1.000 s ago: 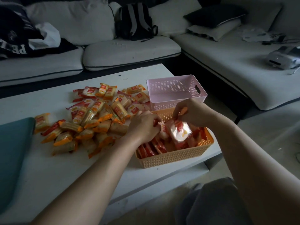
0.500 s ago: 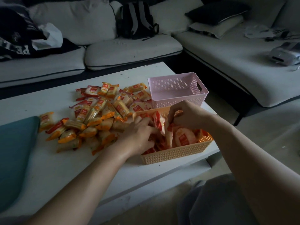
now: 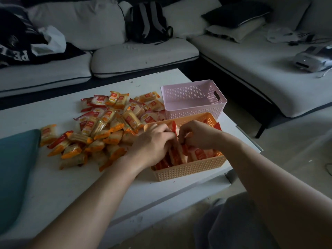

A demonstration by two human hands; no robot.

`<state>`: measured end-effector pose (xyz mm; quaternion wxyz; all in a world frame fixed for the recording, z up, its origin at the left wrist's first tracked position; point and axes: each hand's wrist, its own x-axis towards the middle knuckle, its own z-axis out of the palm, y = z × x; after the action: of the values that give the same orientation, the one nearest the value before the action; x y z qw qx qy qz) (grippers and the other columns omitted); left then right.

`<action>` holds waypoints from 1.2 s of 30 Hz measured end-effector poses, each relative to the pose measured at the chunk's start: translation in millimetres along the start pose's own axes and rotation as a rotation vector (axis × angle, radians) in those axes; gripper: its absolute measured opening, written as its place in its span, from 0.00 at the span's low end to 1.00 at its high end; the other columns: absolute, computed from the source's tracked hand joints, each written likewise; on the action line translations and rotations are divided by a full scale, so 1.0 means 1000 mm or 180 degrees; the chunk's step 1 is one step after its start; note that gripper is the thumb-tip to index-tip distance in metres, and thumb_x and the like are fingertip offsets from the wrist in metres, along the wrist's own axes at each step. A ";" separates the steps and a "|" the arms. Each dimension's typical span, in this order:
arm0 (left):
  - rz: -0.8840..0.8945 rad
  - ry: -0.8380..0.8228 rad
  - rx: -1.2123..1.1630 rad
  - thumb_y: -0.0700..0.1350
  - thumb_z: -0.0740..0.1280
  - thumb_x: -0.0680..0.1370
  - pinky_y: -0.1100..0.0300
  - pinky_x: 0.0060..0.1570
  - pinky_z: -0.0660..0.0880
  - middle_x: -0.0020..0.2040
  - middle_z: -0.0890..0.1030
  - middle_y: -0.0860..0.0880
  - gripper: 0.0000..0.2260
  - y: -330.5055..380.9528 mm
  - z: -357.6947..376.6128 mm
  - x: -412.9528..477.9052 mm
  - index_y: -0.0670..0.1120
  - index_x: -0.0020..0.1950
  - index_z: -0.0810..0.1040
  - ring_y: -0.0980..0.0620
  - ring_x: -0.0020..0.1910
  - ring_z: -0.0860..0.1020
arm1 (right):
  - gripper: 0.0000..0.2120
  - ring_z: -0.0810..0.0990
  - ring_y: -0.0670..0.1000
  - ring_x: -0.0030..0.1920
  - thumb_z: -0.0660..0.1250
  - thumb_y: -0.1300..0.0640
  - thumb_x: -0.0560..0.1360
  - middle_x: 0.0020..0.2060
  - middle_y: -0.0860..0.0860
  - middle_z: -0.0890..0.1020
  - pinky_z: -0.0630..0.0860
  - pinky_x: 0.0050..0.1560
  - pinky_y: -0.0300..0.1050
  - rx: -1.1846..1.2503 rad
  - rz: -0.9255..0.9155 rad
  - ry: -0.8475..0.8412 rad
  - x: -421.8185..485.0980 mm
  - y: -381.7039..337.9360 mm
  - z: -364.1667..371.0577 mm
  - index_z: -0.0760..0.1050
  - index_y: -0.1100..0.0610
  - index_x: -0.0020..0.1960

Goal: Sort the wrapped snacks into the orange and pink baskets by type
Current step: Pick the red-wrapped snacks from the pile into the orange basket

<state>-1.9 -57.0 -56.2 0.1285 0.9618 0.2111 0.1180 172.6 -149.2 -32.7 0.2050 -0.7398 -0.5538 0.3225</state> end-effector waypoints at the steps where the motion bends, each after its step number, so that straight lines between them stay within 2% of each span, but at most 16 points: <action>1: -0.0104 0.0137 -0.0366 0.44 0.64 0.78 0.48 0.51 0.77 0.51 0.74 0.57 0.10 0.000 0.002 0.000 0.55 0.55 0.80 0.53 0.55 0.74 | 0.15 0.84 0.51 0.44 0.63 0.72 0.74 0.47 0.51 0.83 0.84 0.44 0.45 -0.0029 0.0033 -0.0078 0.001 -0.001 0.002 0.83 0.55 0.45; 4: -0.0433 0.0187 -0.1129 0.50 0.68 0.78 0.51 0.50 0.78 0.50 0.77 0.59 0.06 0.008 0.005 0.000 0.59 0.54 0.77 0.58 0.50 0.77 | 0.13 0.86 0.51 0.47 0.64 0.66 0.78 0.49 0.50 0.85 0.84 0.51 0.49 -0.0085 0.0193 -0.0471 -0.001 -0.001 0.006 0.83 0.53 0.55; 6: -0.0379 -0.0161 -0.0855 0.56 0.70 0.76 0.51 0.52 0.77 0.52 0.76 0.57 0.09 0.012 0.010 -0.002 0.57 0.55 0.80 0.55 0.52 0.75 | 0.12 0.86 0.50 0.47 0.65 0.63 0.79 0.47 0.48 0.86 0.84 0.51 0.48 -0.0110 0.0214 -0.0640 -0.003 0.001 0.001 0.83 0.51 0.56; 8: -0.0327 -0.0326 -0.0377 0.60 0.72 0.75 0.51 0.56 0.74 0.54 0.76 0.57 0.09 0.017 0.014 -0.004 0.58 0.51 0.82 0.53 0.56 0.73 | 0.13 0.85 0.46 0.47 0.67 0.63 0.77 0.47 0.44 0.85 0.84 0.51 0.43 -0.0266 0.0139 -0.0141 -0.003 0.005 -0.010 0.84 0.48 0.54; 10: -0.0347 -0.0284 -0.0128 0.61 0.72 0.74 0.53 0.59 0.72 0.56 0.75 0.58 0.08 0.021 0.015 -0.004 0.59 0.49 0.81 0.54 0.58 0.71 | 0.15 0.83 0.48 0.49 0.68 0.62 0.74 0.51 0.45 0.84 0.83 0.52 0.47 -0.0626 0.0190 0.0767 0.000 0.014 -0.022 0.83 0.47 0.56; 11: -0.0363 -0.0278 -0.0050 0.61 0.71 0.74 0.53 0.59 0.72 0.56 0.75 0.59 0.09 0.022 0.014 -0.003 0.59 0.48 0.81 0.54 0.58 0.70 | 0.15 0.83 0.49 0.50 0.69 0.61 0.75 0.52 0.46 0.83 0.83 0.52 0.49 -0.0837 0.0236 0.0957 -0.001 0.017 -0.025 0.81 0.47 0.58; 13: -0.0383 -0.0310 0.0079 0.62 0.71 0.75 0.53 0.57 0.71 0.55 0.74 0.59 0.11 0.025 0.013 -0.001 0.58 0.53 0.82 0.53 0.57 0.70 | 0.14 0.83 0.49 0.46 0.69 0.55 0.77 0.50 0.47 0.83 0.84 0.48 0.48 -0.1314 0.0390 0.0600 -0.005 0.019 -0.023 0.79 0.47 0.61; 16: -0.0467 -0.0443 0.0097 0.62 0.71 0.75 0.51 0.57 0.73 0.56 0.74 0.56 0.15 0.026 0.012 0.002 0.58 0.59 0.81 0.52 0.59 0.70 | 0.09 0.79 0.44 0.36 0.69 0.52 0.79 0.39 0.46 0.81 0.79 0.39 0.37 -0.1922 0.0513 -0.0098 -0.008 0.016 -0.007 0.78 0.50 0.58; 20: -0.0506 -0.0470 -0.0013 0.62 0.71 0.75 0.51 0.57 0.73 0.54 0.73 0.57 0.11 0.023 0.014 0.000 0.59 0.54 0.81 0.52 0.58 0.70 | 0.05 0.76 0.43 0.32 0.68 0.55 0.79 0.35 0.45 0.79 0.76 0.35 0.37 -0.2145 0.0428 0.0007 -0.003 0.017 -0.010 0.80 0.53 0.54; 23: -0.0533 -0.0449 -0.0199 0.61 0.71 0.74 0.52 0.57 0.73 0.52 0.73 0.59 0.09 0.020 0.014 -0.002 0.59 0.49 0.81 0.53 0.57 0.70 | 0.09 0.81 0.47 0.39 0.66 0.56 0.80 0.43 0.45 0.84 0.83 0.44 0.44 -0.2111 0.0230 -0.0144 -0.006 0.017 -0.022 0.82 0.51 0.57; 25: -0.0487 -0.0448 -0.0164 0.61 0.72 0.74 0.53 0.55 0.72 0.52 0.73 0.58 0.08 0.019 0.014 -0.002 0.59 0.46 0.78 0.53 0.56 0.71 | 0.14 0.80 0.47 0.48 0.66 0.62 0.79 0.53 0.44 0.83 0.82 0.52 0.46 -0.1816 0.0044 -0.0116 -0.009 0.014 -0.030 0.81 0.48 0.60; 26: -0.0472 -0.0446 -0.0161 0.61 0.72 0.74 0.55 0.54 0.72 0.51 0.73 0.58 0.08 0.018 0.013 -0.002 0.60 0.46 0.77 0.53 0.56 0.71 | 0.16 0.79 0.47 0.50 0.66 0.64 0.78 0.54 0.43 0.81 0.81 0.52 0.45 -0.1624 0.0003 -0.0058 -0.010 0.014 -0.031 0.81 0.46 0.58; 29: -0.0504 -0.0324 -0.0353 0.57 0.73 0.73 0.56 0.52 0.72 0.50 0.74 0.58 0.09 0.016 0.016 0.000 0.58 0.50 0.78 0.53 0.54 0.72 | 0.21 0.79 0.45 0.47 0.65 0.69 0.74 0.47 0.41 0.80 0.79 0.45 0.41 -0.1239 -0.0068 -0.0041 -0.009 0.011 -0.027 0.80 0.42 0.44; 31: -0.0623 -0.0137 -0.0762 0.54 0.70 0.72 0.50 0.52 0.76 0.49 0.77 0.56 0.09 0.015 0.018 0.001 0.55 0.50 0.76 0.51 0.53 0.75 | 0.22 0.81 0.46 0.45 0.63 0.71 0.72 0.44 0.41 0.82 0.79 0.40 0.39 -0.1037 -0.0061 -0.0140 -0.006 0.012 -0.017 0.82 0.43 0.42; 33: -0.0704 0.0055 -0.1118 0.53 0.67 0.74 0.46 0.51 0.78 0.50 0.79 0.56 0.09 0.014 0.022 0.003 0.55 0.52 0.74 0.52 0.52 0.78 | 0.21 0.81 0.47 0.45 0.63 0.71 0.74 0.44 0.41 0.82 0.78 0.38 0.37 -0.0902 -0.0106 -0.0155 -0.002 0.012 -0.009 0.83 0.46 0.46; 36: -0.0645 0.0109 -0.1284 0.59 0.65 0.77 0.47 0.53 0.78 0.54 0.80 0.58 0.12 0.019 0.025 0.007 0.57 0.57 0.75 0.55 0.55 0.78 | 0.17 0.82 0.48 0.49 0.67 0.66 0.75 0.51 0.45 0.83 0.80 0.44 0.39 -0.0797 -0.0104 -0.0046 0.001 0.011 -0.009 0.82 0.49 0.59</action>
<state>18.4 -75.2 -72.8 0.3258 0.8883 0.2809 0.1607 186.9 -151.1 -34.2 0.1123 -0.7482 -0.6032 0.2527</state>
